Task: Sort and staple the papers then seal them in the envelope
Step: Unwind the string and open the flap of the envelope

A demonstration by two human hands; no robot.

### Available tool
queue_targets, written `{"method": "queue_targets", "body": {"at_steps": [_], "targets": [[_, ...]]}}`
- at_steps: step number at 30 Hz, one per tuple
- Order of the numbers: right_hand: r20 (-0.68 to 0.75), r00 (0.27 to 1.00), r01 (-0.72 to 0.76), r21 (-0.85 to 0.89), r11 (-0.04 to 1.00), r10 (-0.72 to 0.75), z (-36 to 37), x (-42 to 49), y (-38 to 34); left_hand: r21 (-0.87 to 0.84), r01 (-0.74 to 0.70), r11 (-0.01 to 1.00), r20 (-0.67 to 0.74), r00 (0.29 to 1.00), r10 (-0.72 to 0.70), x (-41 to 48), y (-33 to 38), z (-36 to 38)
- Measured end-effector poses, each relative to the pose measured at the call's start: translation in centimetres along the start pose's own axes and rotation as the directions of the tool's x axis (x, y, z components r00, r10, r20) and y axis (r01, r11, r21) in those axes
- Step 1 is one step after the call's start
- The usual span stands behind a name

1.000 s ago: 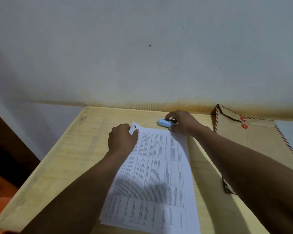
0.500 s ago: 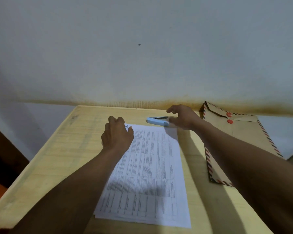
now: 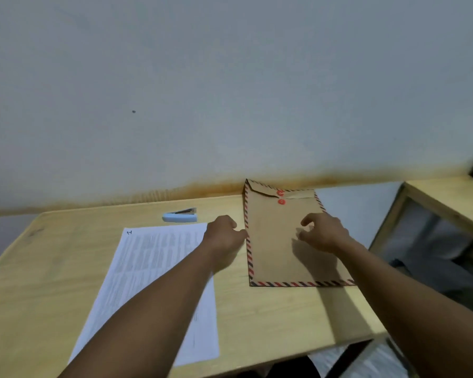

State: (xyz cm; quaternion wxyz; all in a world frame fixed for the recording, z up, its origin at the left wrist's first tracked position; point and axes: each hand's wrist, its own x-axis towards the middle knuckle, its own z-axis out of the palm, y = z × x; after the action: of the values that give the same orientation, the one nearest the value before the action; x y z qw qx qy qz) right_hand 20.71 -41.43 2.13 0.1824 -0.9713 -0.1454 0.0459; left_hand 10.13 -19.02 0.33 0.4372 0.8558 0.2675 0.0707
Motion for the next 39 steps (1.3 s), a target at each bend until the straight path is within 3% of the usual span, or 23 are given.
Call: {"method": "queue_targets", "body": {"at_steps": [4, 10, 12, 16, 21, 25, 28, 33, 39], "targets": [[0.085, 0.996, 0.029, -0.061, 0.998, -0.024, 1.0, -1.5, 1.7, -0.244, 0.058, 0.968, 0.018, 0.998, -0.055, 0.0, 1.6, 2.9], [0.078, 0.989, 0.134, -0.104, 0.986, -0.126, 1.1, -2.2, 1.8, 0.088, -0.064, 0.994, 0.017, 0.998, 0.063, -0.8, 0.6, 2.6], [0.067, 0.986, 0.157, -0.102, 0.982, -0.150, 1.2, -2.9, 1.9, 0.300, -0.171, 0.938, 0.079, 0.985, 0.154, -1.5, 0.0, 2.1], [0.066, 0.983, 0.179, -0.136, 0.974, -0.172, 1.2, -4.1, 2.1, 0.472, -0.311, 0.825, 0.116, 0.950, 0.292, -2.9, -0.8, 1.3], [0.095, 0.983, 0.171, -0.182, 0.968, -0.155, 0.6, -4.8, 1.5, 0.515, -0.383, 0.767, 0.156, 0.922, 0.355, -4.4, -0.9, 0.7], [-0.008, 0.992, 0.124, -0.059, 0.991, -0.124, 1.1, -4.2, -0.4, 0.485, -0.413, 0.771, 0.061, 0.895, 0.442, -3.7, -0.1, 1.1], [-0.070, 0.990, 0.116, -0.037, 0.993, -0.119, 1.8, -3.4, -3.0, 0.520, -0.410, 0.749, 0.106, 0.902, 0.419, -1.7, 0.1, 1.9], [-0.141, 0.980, 0.119, -0.150, 0.981, -0.140, 3.9, -2.1, -6.3, 0.571, -0.383, 0.726, 0.153, 0.919, 0.364, 1.7, -0.4, 3.0], [-0.119, 0.965, 0.178, -0.353, 0.919, -0.233, 5.0, -0.9, -6.3, 0.575, -0.419, 0.703, 0.114, 0.891, 0.438, 2.1, -2.5, 3.6]]}}
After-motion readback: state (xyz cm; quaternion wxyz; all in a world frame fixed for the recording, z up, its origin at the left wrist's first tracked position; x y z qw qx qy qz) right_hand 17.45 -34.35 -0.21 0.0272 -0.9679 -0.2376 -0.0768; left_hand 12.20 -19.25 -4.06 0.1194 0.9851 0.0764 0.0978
